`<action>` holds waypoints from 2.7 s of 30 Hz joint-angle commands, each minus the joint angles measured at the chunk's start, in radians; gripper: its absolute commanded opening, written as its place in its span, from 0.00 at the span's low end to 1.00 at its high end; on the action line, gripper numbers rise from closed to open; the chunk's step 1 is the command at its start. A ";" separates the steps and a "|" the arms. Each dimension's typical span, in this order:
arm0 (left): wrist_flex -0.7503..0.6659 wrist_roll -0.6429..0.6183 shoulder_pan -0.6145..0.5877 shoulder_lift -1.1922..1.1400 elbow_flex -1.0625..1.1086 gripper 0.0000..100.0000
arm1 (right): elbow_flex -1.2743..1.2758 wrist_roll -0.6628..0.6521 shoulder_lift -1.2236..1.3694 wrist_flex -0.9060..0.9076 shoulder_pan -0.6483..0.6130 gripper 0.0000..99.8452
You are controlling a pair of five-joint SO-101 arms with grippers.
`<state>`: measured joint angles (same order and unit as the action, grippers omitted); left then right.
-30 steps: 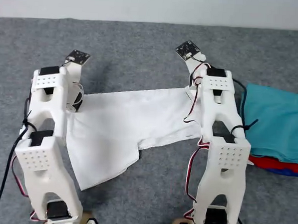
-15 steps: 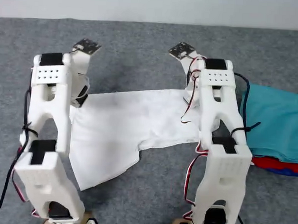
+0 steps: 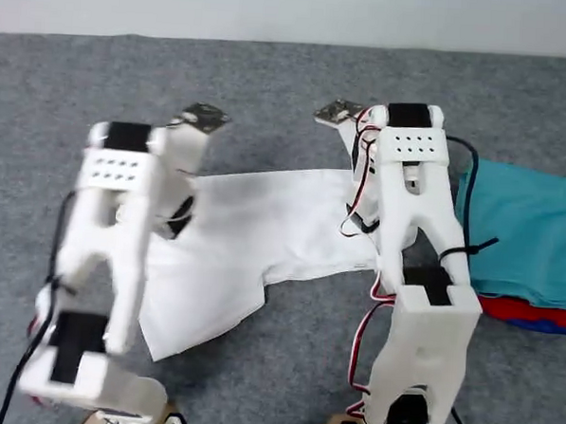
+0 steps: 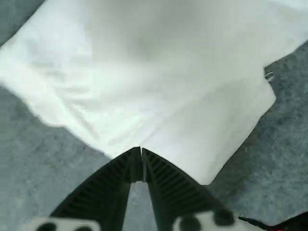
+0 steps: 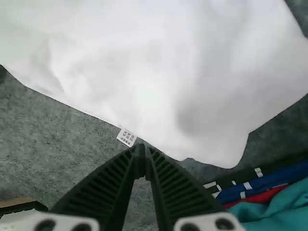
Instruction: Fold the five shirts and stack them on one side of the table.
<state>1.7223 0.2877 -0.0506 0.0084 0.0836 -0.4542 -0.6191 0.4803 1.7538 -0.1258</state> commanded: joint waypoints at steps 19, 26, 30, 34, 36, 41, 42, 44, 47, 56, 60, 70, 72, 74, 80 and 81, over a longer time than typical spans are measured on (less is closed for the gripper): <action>-0.210 0.437 -1.085 0.256 0.205 0.01 | 0.137 0.038 -0.159 -0.061 -0.650 0.01; -0.333 0.462 -1.183 0.256 0.361 0.01 | 0.137 0.233 -0.117 -0.160 -0.791 0.07; -0.370 0.462 -1.174 0.256 0.404 0.01 | 0.137 0.453 -0.116 -0.160 -0.843 0.16; -0.382 0.462 -1.145 0.256 0.447 0.01 | 0.137 0.537 -0.114 -0.208 -0.898 0.13; -0.382 0.459 -1.125 0.258 0.470 0.01 | 0.137 0.542 -0.114 -0.243 -0.928 0.10; -0.387 0.457 -1.097 0.258 0.516 0.01 | 0.137 0.540 -0.107 -0.300 -0.984 0.10; -0.397 0.457 -1.097 0.258 0.524 0.01 | 0.137 0.542 -0.094 -0.306 -0.989 0.10; -0.417 0.457 -1.103 0.259 0.542 0.01 | 0.135 0.542 -0.065 -0.315 -1.003 0.10; -0.422 0.457 -1.105 0.265 0.564 0.01 | 0.135 0.543 -0.010 -0.317 -1.024 0.10; -0.425 0.460 -1.240 0.267 0.556 0.01 | 0.135 0.540 0.094 -0.377 -1.036 0.09; -0.425 0.462 -1.277 0.267 0.556 0.01 | 0.135 0.540 0.131 -0.414 -1.036 0.09; -0.425 0.462 -1.287 0.267 0.556 0.01 | 0.092 0.528 0.130 -0.409 -1.035 0.01; -0.425 0.462 -1.287 0.267 0.556 0.01 | 0.049 0.493 0.127 -0.372 -1.035 0.01; -0.425 0.462 -1.287 0.267 0.556 0.01 | 0.002 0.465 0.127 -0.331 -1.035 0.01; -0.427 0.462 -1.283 0.267 0.556 0.01 | -0.104 0.422 0.131 -0.274 -1.038 0.01; -0.428 0.462 -1.281 0.267 0.556 0.01 | -0.112 0.417 0.131 -0.277 -1.040 0.01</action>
<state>1.3080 0.7388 -1.3334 0.2325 0.6498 -0.4895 -0.1818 0.6368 1.4684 -1.1554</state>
